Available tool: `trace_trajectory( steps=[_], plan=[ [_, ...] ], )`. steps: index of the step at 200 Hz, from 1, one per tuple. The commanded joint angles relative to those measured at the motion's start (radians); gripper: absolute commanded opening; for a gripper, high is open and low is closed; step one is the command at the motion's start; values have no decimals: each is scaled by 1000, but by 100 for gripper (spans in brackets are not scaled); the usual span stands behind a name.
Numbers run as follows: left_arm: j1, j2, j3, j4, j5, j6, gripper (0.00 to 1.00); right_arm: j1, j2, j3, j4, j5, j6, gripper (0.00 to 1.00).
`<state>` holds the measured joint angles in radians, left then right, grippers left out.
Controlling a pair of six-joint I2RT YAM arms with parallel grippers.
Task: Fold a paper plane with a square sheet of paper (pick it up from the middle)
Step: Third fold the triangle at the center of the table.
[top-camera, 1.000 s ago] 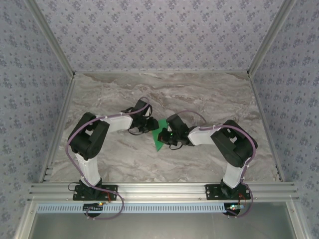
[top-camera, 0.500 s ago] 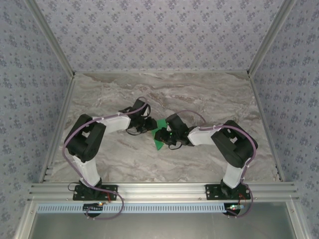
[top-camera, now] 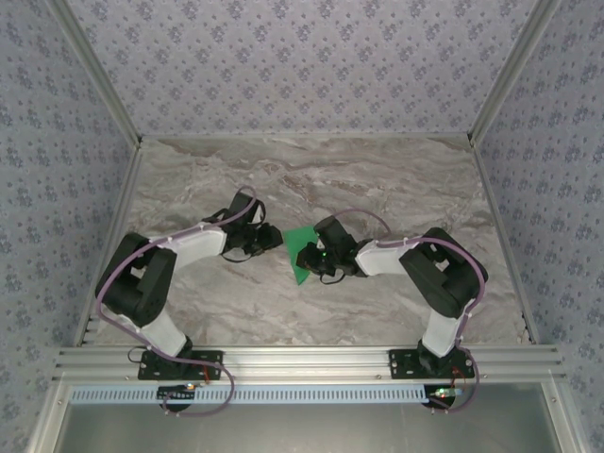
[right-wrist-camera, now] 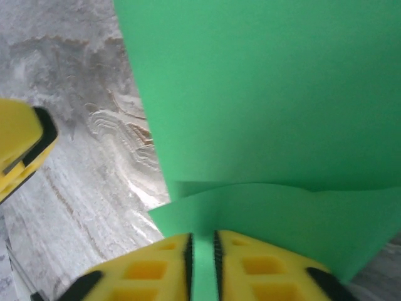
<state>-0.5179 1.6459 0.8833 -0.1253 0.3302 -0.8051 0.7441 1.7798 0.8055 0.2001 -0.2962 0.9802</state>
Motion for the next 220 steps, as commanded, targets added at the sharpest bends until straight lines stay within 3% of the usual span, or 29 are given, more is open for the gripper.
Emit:
trace_trajectory(
  steps=[1,24,93,220],
  plan=[
    [-34,-26,-4,57,80,-3,24,-4,26,-15,-98,50,-12,10],
    [-77,-12,1,59,90,0,17,-5,27,-13,-122,58,-18,3],
    [-108,71,9,55,86,-4,4,-5,27,-9,-133,54,-26,0],
    [-140,161,38,-57,-8,49,0,-16,-62,-6,-129,-8,-83,0]
  ],
)
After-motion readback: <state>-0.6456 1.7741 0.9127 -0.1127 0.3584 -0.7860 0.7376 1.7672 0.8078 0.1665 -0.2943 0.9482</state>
